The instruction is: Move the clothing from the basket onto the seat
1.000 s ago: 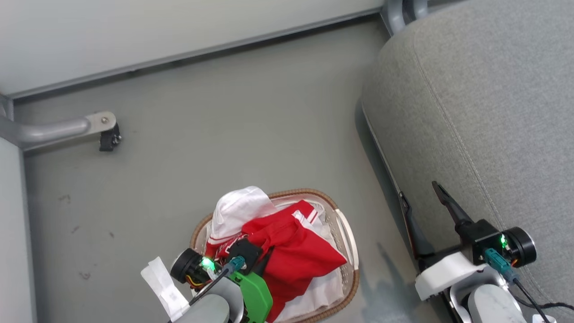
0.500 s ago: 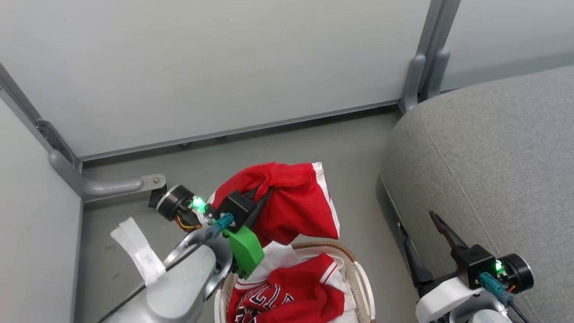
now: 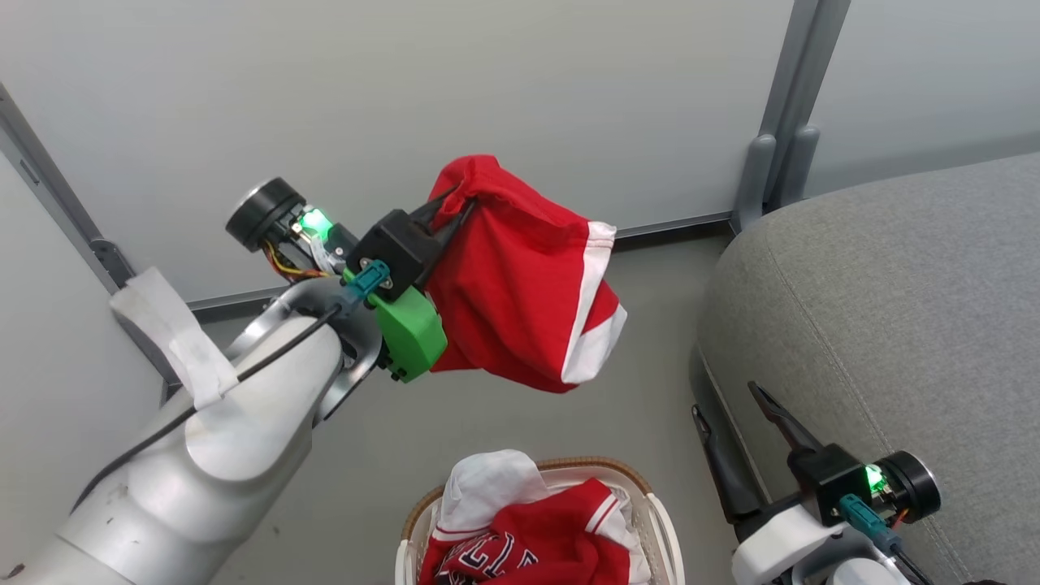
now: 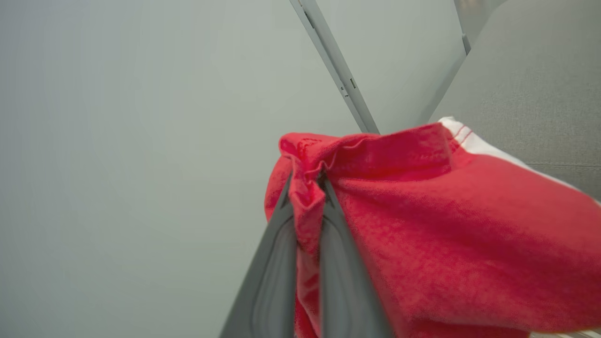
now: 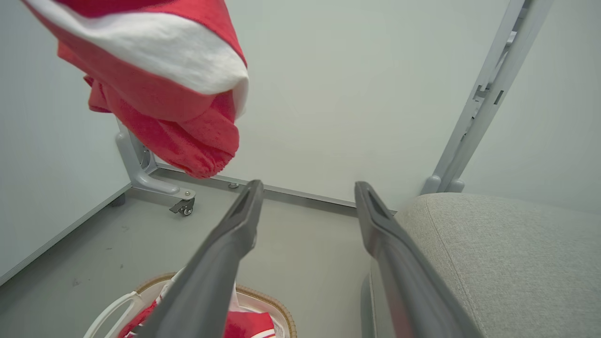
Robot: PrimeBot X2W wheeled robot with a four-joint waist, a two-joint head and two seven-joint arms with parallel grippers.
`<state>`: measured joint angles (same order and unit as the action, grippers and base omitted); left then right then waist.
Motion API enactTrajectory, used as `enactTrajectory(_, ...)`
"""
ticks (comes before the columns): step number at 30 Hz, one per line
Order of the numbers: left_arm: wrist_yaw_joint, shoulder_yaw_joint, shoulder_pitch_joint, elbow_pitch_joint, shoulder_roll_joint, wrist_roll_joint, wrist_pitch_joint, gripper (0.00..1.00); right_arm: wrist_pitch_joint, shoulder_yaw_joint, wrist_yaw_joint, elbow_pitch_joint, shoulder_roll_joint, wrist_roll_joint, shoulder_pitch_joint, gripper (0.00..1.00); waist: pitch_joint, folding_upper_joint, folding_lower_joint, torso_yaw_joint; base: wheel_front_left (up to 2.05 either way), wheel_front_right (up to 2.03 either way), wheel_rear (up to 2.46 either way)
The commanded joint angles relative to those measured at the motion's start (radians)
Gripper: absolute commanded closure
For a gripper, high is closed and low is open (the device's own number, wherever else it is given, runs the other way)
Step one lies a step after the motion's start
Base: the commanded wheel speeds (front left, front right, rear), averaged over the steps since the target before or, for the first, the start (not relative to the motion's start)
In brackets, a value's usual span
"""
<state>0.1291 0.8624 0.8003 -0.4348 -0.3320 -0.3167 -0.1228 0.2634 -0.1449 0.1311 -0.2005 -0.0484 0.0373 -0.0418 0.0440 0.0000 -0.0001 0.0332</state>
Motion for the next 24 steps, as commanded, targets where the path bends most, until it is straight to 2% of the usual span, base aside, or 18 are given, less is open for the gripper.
enactTrajectory(1, 0.001, -0.001, 0.028, 0.011, -0.012, -0.013, 0.007, 1.00, 0.002, -0.011, -0.001, -0.001, -0.004, 0.007, -0.018, 0.00, -0.001, 0.0000, 0.0001, 0.000, 0.00, 0.00, 0.00)
enactTrajectory(15, 0.000, 0.048, 0.125, 0.066, -0.022, -0.068, 0.055, 1.00, 0.002, -0.169, -0.001, -0.022, -0.004, 0.084, -0.193, 0.00, -0.006, 0.0000, 0.0001, -0.015, 0.00, 0.00, 0.00)
enactTrajectory(24, 0.000, 0.082, 0.115, 0.096, -0.014, -0.084, 0.064, 1.00, 0.002, -0.182, -0.001, 0.001, -0.004, 0.128, -0.278, 0.00, -0.002, 0.0000, 0.0001, -0.036, 0.00, 0.00, 0.00)
